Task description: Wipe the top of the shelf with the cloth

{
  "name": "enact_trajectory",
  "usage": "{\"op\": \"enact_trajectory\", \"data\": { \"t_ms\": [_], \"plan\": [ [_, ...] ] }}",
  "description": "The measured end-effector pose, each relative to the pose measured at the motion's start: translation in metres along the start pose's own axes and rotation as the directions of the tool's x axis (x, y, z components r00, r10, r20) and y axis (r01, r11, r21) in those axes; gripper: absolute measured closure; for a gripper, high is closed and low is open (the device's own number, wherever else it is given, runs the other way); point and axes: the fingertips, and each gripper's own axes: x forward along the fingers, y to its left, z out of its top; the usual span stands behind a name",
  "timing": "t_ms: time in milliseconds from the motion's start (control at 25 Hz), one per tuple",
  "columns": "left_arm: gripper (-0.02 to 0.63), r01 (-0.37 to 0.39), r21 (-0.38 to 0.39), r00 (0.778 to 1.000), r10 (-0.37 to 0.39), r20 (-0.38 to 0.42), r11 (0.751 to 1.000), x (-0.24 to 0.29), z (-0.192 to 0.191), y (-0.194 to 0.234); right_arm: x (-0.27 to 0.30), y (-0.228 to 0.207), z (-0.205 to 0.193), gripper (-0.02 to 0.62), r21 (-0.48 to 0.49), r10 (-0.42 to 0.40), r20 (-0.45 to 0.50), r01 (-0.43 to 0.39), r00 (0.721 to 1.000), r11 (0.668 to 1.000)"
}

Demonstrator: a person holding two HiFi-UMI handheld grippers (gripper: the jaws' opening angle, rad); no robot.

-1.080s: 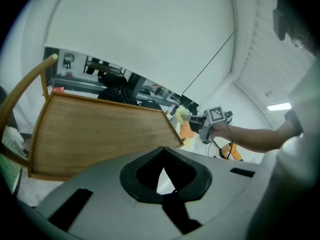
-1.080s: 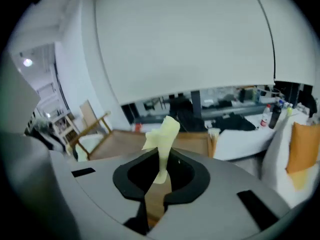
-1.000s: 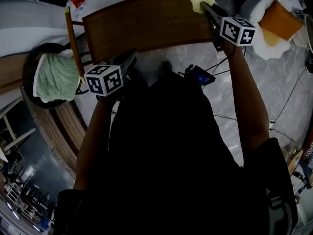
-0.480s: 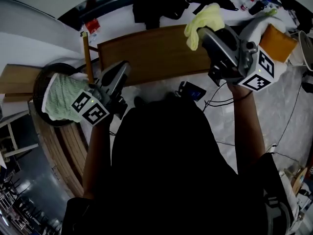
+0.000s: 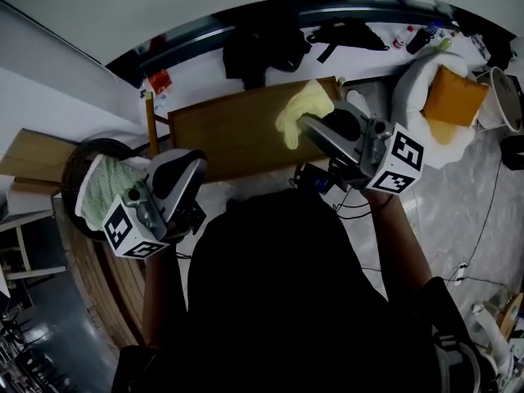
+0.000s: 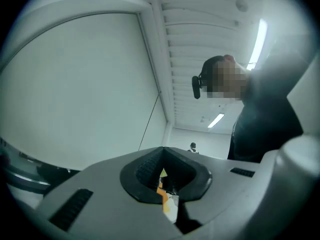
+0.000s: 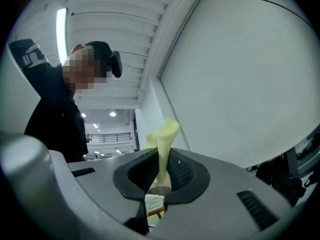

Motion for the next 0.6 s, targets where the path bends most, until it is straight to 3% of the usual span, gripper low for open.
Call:
{"op": "enact_trajectory", "data": {
  "t_ms": [200,440,600],
  "plan": [
    [0.595,0.002,0.028,0.994,0.001,-0.108,1.0,0.013,-0.03,-0.016,-0.01,0.015,0.005,0.548,0.03,0.086,0.061,-0.088,0.994,0.996],
    [0.595,-0.037,-0.024,0.986,0.033,-0.166,0.999,0.025,-0.058,-0.021,-0.013,0.036,-0.019,0.548,0.087,0.222,-0.025,-0.219,0.975,0.972],
    [0.595,-0.069,-0.058,0.98,0.057,-0.192,0.996,0.025,-0.071,-0.028,-0.024,0.035,-0.011,0.549,0.146,0.239,0.083,-0.249,0.968,0.957]
  ]
}}
